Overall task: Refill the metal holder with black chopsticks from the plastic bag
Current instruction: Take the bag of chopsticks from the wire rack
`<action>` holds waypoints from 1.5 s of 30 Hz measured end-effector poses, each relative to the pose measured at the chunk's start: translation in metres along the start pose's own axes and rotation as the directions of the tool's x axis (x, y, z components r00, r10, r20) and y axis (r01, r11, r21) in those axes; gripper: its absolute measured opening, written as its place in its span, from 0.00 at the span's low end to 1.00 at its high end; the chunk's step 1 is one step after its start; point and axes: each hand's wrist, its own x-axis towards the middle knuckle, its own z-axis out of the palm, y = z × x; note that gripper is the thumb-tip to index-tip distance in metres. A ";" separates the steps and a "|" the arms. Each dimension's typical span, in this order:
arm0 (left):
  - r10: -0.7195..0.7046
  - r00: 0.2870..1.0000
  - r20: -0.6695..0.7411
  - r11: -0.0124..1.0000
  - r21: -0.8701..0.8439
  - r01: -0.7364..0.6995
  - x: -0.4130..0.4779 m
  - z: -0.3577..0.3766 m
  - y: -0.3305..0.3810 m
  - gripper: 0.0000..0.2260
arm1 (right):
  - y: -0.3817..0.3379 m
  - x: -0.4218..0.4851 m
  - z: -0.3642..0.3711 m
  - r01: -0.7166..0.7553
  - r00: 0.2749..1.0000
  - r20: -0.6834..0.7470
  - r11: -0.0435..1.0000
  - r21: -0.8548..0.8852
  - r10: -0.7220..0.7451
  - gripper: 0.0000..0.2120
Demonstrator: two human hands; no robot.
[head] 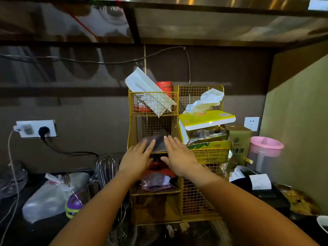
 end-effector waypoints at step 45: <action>-0.006 0.872 -0.490 0.998 -0.058 -0.026 -0.076 -0.222 0.002 0.11 | -0.068 -0.086 -0.160 0.131 0.801 -0.582 0.990 -0.057 -0.139 0.08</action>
